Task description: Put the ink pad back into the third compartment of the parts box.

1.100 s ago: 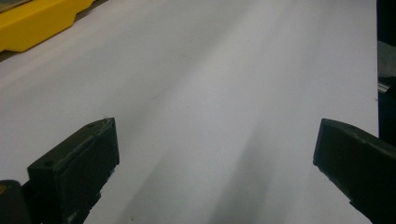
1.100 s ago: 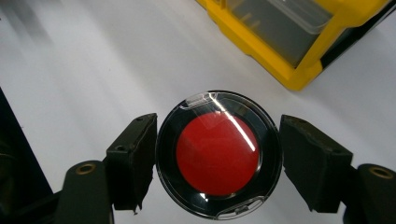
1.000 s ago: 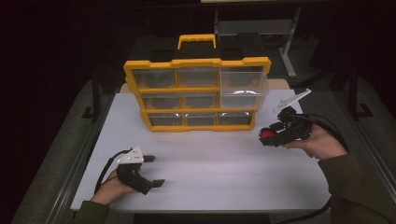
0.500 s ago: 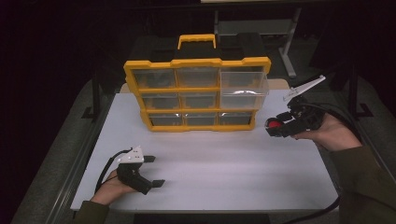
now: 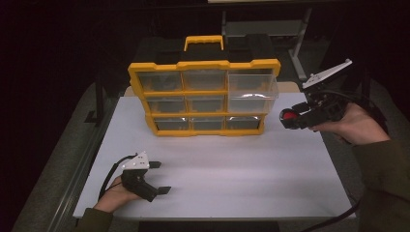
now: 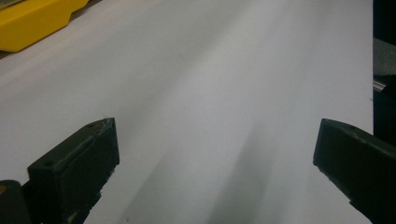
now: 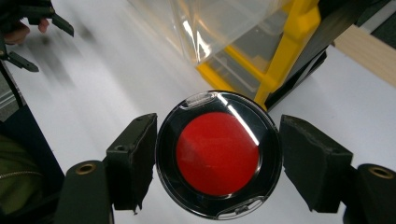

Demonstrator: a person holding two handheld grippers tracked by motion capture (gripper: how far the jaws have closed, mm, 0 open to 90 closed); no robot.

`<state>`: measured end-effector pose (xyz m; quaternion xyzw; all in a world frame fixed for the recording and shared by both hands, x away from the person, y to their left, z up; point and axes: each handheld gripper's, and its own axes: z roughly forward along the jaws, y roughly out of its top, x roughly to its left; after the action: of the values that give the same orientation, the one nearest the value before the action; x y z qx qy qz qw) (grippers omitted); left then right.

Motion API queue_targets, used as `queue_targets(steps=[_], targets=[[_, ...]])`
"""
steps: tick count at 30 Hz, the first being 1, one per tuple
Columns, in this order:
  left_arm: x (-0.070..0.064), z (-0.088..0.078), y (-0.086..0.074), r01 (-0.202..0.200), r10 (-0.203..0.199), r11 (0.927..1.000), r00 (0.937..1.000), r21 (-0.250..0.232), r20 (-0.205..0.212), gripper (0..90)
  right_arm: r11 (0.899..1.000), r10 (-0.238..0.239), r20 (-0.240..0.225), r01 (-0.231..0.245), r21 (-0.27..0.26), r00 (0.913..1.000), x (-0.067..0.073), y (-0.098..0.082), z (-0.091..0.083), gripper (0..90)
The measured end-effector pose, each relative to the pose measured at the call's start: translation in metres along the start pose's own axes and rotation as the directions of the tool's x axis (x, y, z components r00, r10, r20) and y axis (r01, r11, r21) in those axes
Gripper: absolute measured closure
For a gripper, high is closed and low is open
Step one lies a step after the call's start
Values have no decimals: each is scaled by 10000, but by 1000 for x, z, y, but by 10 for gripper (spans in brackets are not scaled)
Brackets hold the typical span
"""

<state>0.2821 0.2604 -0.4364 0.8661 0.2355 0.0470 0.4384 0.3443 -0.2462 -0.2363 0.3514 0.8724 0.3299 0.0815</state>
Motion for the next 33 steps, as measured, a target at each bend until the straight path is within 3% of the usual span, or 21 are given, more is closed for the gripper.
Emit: queue_targets(steps=[21,33], targets=[[1,1,2,104,-103,9999,9999,-64,50,0,9971,-216,155,227,-724,9996,-1,47,-48,287],[0,2,5,131,-129,9997,9998,-182,124,0,9945,-713,75,717,-766,9974,10,89,-47,287]])
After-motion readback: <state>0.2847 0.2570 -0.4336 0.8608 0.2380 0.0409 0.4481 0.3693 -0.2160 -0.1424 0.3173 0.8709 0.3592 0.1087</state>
